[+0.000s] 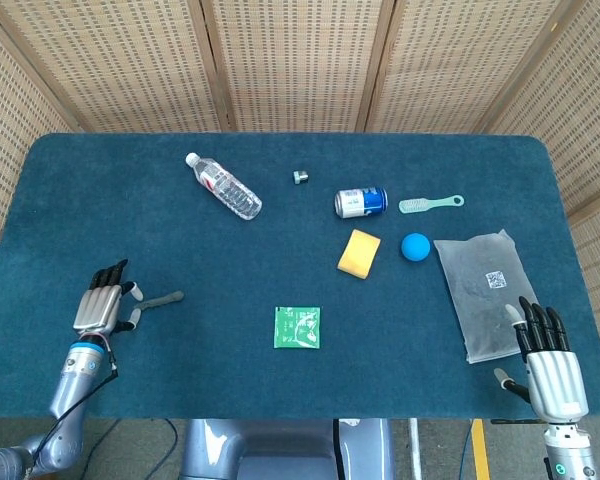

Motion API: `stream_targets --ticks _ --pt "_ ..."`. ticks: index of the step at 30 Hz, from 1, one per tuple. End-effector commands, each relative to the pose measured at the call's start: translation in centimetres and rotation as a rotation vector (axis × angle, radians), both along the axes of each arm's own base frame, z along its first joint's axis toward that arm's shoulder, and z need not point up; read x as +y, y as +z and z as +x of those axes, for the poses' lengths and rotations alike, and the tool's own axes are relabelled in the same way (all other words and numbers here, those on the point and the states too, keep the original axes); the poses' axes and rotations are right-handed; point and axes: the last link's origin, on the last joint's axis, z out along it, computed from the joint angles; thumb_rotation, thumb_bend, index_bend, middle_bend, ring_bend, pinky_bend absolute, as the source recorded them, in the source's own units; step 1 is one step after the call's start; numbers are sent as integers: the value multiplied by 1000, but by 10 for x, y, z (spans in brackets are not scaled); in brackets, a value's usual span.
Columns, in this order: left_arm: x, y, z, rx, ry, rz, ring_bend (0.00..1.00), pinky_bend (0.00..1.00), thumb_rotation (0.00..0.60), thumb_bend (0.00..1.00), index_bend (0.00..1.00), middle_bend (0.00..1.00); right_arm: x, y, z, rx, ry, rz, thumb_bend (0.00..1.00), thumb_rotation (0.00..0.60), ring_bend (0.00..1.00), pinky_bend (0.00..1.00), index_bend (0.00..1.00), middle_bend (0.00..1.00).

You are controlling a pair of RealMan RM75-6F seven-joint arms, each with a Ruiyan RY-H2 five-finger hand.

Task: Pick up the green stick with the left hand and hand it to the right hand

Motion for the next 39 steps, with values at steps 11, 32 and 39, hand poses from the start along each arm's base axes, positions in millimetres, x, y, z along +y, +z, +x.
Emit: stream_targets --ticks 11,32,39 --pt "5 -13 -1 -12 19 7 0 0 600 429 474 0 -1 0 0 -11 9 -1 0 600 0 0 0 0" --pt "11 -21 0 -22 27 8 0 0 600 430 505 0 -1 -2 -2 -13 4 3 0 600 0 0 0 0" --pt "12 -24 0 -13 36 0 0 0 600 472 520 0 -1 -2 -2 -14 6 5 0 600 0 0 0 0"
